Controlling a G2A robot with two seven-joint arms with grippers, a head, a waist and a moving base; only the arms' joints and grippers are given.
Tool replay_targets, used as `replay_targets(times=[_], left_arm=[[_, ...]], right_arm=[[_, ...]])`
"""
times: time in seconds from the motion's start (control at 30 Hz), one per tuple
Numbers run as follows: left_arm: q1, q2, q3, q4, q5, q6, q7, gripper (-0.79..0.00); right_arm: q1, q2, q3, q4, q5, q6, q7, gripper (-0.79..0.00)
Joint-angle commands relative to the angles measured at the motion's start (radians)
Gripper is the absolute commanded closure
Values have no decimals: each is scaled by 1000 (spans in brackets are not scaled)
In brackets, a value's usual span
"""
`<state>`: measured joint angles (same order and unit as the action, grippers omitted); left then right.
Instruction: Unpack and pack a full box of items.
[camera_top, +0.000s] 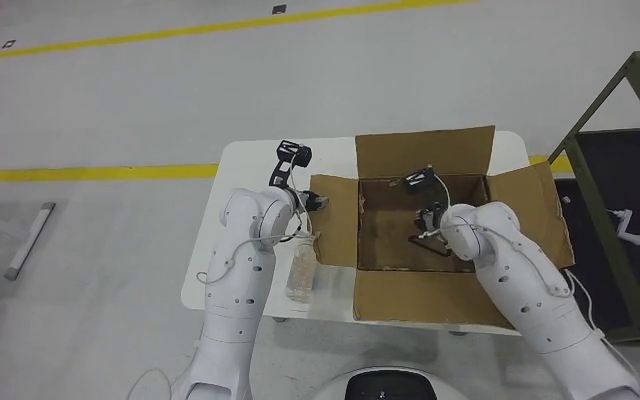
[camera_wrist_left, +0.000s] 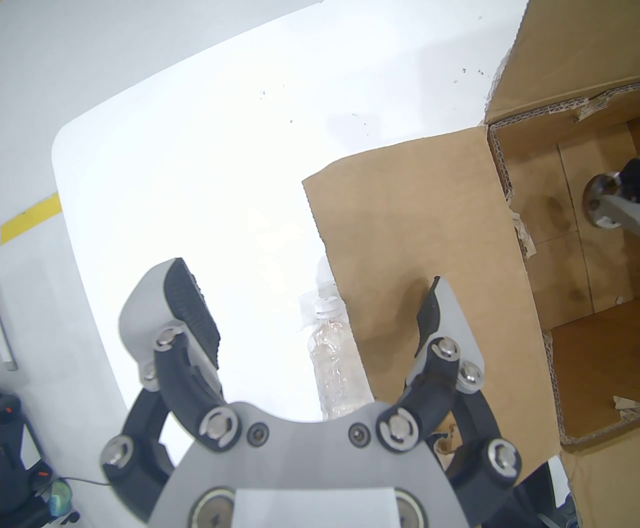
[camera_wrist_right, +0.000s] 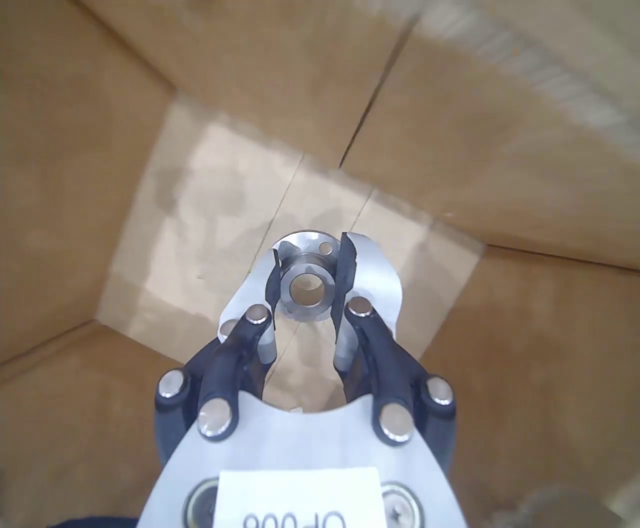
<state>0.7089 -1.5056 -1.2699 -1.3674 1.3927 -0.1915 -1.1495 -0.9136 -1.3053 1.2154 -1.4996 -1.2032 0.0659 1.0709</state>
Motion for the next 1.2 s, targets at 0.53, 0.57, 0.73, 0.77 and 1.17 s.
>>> replay_targets(times=[0.53,0.57,0.73,0.77,1.17], left_arm=[[0,0,0,0,0,0,0,-785],[0,0,0,0,0,0,0,-785],[0,0,0,0,0,0,0,-785],[0,0,0,0,0,0,0,-785],[0,0,0,0,0,0,0,-785]], right_arm=[[-221,71,636,-470,34,72,-55,0],[-227,74,662,-474,27,67,-44,0],[-287,86,751,-463,-14,49,27,0],[-307,87,761,-461,-6,48,43,0],[-552,83,752,-478,29,42,170,0]])
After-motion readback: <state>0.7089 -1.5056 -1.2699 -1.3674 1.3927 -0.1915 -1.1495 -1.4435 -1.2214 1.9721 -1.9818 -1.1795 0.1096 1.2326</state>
